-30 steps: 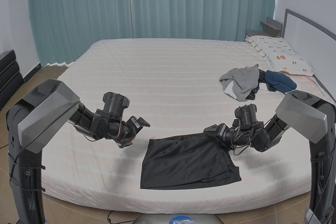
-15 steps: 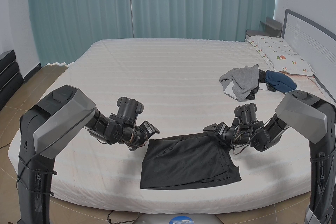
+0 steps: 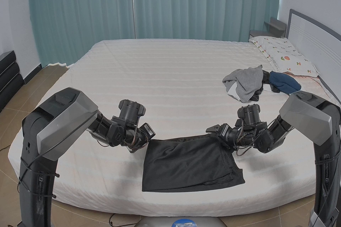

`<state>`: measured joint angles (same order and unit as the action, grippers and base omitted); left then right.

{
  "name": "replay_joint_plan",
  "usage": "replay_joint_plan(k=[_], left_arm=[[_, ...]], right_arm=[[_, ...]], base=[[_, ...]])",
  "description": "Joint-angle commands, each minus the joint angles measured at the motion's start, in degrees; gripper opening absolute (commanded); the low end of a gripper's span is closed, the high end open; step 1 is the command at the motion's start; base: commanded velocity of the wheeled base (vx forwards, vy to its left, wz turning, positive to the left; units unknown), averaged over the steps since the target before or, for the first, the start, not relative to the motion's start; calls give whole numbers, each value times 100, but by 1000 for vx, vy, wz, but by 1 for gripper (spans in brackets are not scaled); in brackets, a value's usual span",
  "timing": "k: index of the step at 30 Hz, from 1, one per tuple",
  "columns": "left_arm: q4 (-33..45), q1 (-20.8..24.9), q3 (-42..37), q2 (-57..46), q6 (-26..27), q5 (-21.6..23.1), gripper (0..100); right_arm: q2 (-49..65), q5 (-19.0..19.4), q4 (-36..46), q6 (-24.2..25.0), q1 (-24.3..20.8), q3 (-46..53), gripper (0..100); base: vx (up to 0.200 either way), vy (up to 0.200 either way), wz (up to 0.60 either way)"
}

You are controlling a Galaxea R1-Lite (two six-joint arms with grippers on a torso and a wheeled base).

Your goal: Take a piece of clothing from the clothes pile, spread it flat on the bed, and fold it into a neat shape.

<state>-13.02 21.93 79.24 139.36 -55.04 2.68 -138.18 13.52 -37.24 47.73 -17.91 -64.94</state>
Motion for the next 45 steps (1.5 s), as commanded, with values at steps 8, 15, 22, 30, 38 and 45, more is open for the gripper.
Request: replay_joint_plan(k=[8, 15, 22, 30, 38, 45], left_arm=[[71, -110, -110, -50, -51, -48, 0], [98, -101, -119, -14, -42, -84, 0], [107, -101, -119, -6, -42, -84, 0], [98, -101, -119, 3, -42, -84, 0], [107, -75, -119, -6, -33, -92, 0], [89, -13, -102, 3, -7, -84, 0]], right_arm=[[-34, 19, -2, 0, -2, -1, 100], [-60, 54, -11, 9, -20, -19, 100], [-148, 54, -2, 193, -11, -203, 0], [-113, 54, 6, 281, 51, -168, 0], [72, 46, -2, 439, 235, -151, 0], [160, 28, 59, 422, 411, -159, 0]], base=[[0, 0, 0], [0, 0, 0], [0, 0, 0], [0, 0, 0], [0, 0, 0], [0, 0, 0]])
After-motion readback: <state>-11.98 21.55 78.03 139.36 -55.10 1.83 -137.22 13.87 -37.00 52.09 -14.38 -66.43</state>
